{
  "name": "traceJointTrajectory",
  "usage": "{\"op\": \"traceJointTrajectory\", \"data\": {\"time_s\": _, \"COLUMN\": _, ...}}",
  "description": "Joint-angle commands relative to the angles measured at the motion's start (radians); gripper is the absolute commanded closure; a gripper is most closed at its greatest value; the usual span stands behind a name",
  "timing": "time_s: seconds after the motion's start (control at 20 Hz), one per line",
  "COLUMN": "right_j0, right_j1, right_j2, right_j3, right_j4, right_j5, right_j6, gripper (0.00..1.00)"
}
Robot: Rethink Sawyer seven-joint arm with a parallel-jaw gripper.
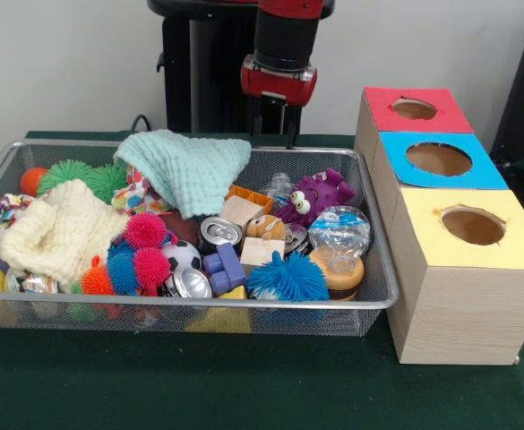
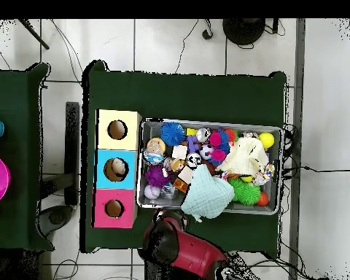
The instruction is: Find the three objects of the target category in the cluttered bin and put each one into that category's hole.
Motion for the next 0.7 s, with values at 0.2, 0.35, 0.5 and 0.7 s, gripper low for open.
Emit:
{"op": "traceJointTrajectory", "data": {"time_s": 0.2, "right_j0": -0.002, "right_j1": 0.053, "right_j2": 0.062, "right_j3": -0.209, "right_j4": 0.087, "right_j5": 0.033, "right_j6": 0.191, "gripper": 0.0}}
{"op": "traceJointTrajectory", "data": {"time_s": 0.35, "right_j0": 0.007, "right_j1": 0.058, "right_j2": 0.053, "right_j3": -0.219, "right_j4": 0.092, "right_j5": 0.021, "right_j6": 0.193, "gripper": 0.0}}
{"op": "traceJointTrajectory", "data": {"time_s": 0.5, "right_j0": 0.012, "right_j1": 0.064, "right_j2": 0.053, "right_j3": -0.224, "right_j4": 0.092, "right_j5": -0.001, "right_j6": 0.196, "gripper": 0.0}}
{"op": "traceJointTrajectory", "data": {"time_s": 0.7, "right_j0": 0.014, "right_j1": 0.075, "right_j2": 0.059, "right_j3": -0.229, "right_j4": 0.085, "right_j5": -0.036, "right_j6": 0.201, "gripper": 0.0}}
